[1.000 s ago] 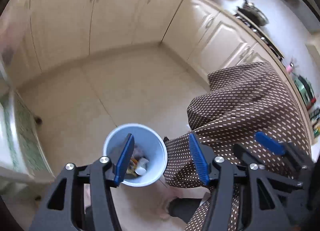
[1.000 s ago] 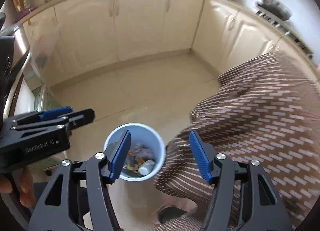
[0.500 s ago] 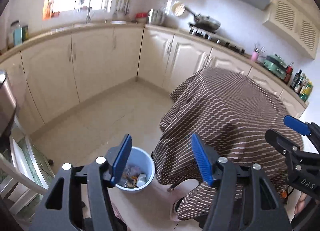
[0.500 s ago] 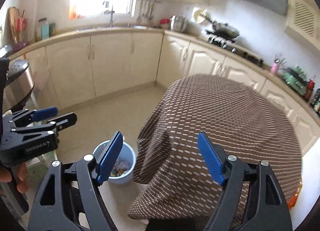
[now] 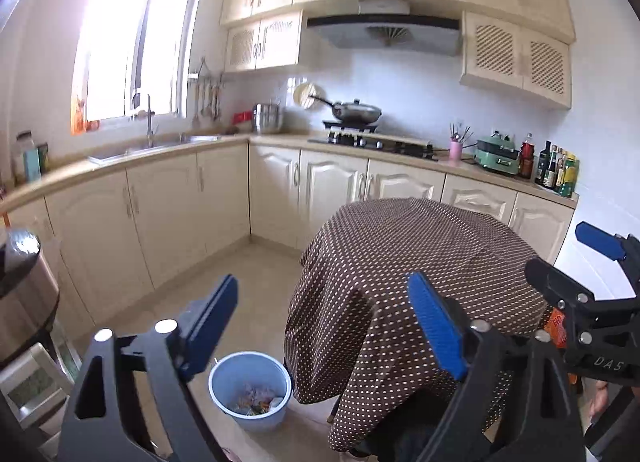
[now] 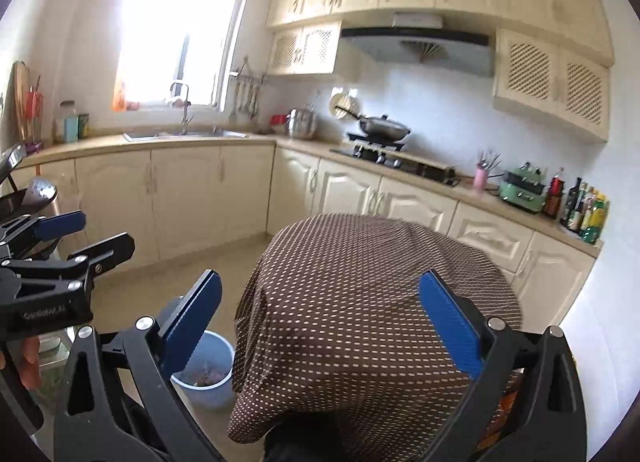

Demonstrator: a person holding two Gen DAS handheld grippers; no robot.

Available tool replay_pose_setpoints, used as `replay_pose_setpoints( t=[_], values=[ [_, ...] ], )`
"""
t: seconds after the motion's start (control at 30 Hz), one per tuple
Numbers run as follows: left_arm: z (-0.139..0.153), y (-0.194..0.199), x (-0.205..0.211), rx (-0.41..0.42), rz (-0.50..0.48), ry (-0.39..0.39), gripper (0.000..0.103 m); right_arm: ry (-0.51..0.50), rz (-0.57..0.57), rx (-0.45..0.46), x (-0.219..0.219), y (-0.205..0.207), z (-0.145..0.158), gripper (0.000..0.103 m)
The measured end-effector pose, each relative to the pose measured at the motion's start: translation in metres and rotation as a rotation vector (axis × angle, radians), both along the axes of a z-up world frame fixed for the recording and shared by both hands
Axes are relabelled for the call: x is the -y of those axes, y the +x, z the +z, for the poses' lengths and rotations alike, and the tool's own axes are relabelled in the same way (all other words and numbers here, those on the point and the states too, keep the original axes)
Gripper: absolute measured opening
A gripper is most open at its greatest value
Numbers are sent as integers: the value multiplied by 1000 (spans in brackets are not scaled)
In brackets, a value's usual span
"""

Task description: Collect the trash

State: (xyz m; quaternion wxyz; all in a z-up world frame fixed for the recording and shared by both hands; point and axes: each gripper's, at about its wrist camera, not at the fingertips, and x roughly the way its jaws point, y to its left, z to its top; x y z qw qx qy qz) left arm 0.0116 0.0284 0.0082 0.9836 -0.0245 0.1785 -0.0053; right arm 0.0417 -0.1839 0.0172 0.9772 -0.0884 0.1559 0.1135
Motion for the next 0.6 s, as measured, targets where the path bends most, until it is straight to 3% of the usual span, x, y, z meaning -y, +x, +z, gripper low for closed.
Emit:
replay_pose_setpoints(
  t=[0.27,0.6],
  values=[
    [27,-36,31,101,-5,29,93,40,-31,66,35,-37,16,96],
    [33,-48,51,123,-32,28,93,71,-76,93,55,-47,14,96]
  ],
)
